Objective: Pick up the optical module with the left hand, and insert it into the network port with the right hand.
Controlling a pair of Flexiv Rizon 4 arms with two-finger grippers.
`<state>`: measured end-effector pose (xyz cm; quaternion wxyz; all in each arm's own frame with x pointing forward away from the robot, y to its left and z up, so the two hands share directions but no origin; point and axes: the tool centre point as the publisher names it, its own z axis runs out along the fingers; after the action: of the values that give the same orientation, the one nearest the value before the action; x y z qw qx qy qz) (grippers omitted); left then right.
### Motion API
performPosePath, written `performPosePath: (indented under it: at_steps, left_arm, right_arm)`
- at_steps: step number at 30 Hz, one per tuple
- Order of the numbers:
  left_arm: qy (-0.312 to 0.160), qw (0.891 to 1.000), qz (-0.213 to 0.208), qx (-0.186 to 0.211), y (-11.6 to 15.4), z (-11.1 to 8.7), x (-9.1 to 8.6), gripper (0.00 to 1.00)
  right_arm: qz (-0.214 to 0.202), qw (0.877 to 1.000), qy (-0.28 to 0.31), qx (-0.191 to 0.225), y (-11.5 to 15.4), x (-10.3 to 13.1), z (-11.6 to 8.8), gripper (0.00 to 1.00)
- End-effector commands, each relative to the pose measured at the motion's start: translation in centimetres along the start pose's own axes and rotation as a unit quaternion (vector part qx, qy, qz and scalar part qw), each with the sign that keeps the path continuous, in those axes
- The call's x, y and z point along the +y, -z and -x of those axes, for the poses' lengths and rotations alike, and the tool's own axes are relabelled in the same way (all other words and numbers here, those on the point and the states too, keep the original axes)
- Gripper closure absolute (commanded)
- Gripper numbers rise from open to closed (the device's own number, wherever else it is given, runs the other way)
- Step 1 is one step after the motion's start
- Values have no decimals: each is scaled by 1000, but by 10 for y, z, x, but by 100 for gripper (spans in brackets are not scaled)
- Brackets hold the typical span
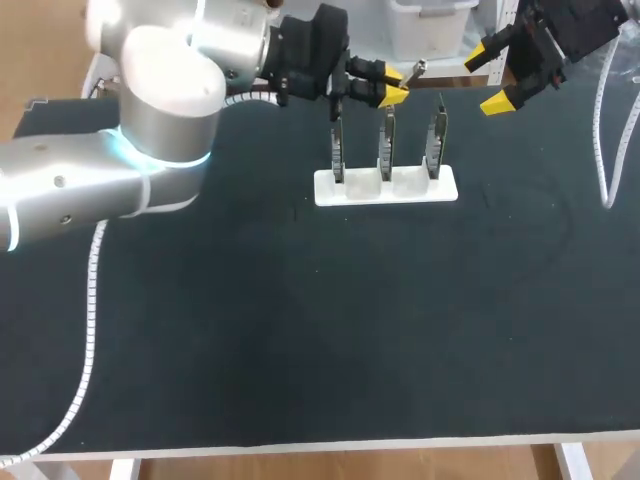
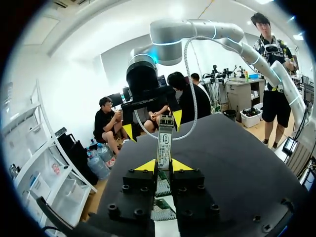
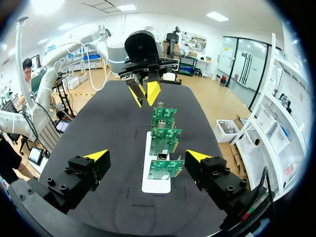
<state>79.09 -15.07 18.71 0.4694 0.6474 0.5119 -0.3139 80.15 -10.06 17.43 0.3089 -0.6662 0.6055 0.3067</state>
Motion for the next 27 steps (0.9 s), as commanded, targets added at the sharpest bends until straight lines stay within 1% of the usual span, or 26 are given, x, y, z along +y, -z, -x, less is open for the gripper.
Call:
performPosePath:
  at_steps: [1, 3, 5, 6, 7, 11, 12, 15, 16, 27]
  left_arm:
    - [2, 1000, -4, -5, -5, 1, 6, 100]
    - [19, 1000, -1, -23, -7, 0, 5, 100]
    - [24, 999, -4, -25, -9, 1, 3, 100]
    - [25, 999, -4, -36, -9, 1, 3, 100]
    - [28, 999, -5, -37, -10, 1, 2, 100]
    - [29, 999, -12, -42, -14, 4, -1, 100]
    - [28, 998, -15, -50, -15, 4, -2, 100]
    - [6, 997, -37, -68, -18, 8, -3, 100]
    - [-5, 997, -42, -66, -16, 9, -2, 100]
    - [-5, 997, -42, -66, -16, 9, -2, 100]
  right_arm:
    - [-1, 1000, 0, 0, 0, 1, 0, 0]
    - [-1, 1000, 0, 0, 0, 1, 0, 0]
    - [-1, 1000, 0, 0, 0, 1, 0, 0]
    - [-1, 1000, 0, 0, 0, 1, 0, 0]
    - [-1, 1000, 0, 0, 0, 1, 0, 0]
    - [-1, 1000, 0, 0, 0, 1, 0, 0]
    - [-1, 1000, 0, 0, 0, 1, 0, 0]
    - [-1, 1000, 0, 0, 0, 1, 0, 0]
    - [-1, 1000, 0, 0, 0, 1, 0, 0]
    - [-1, 1000, 0, 0, 0, 1, 0, 0]
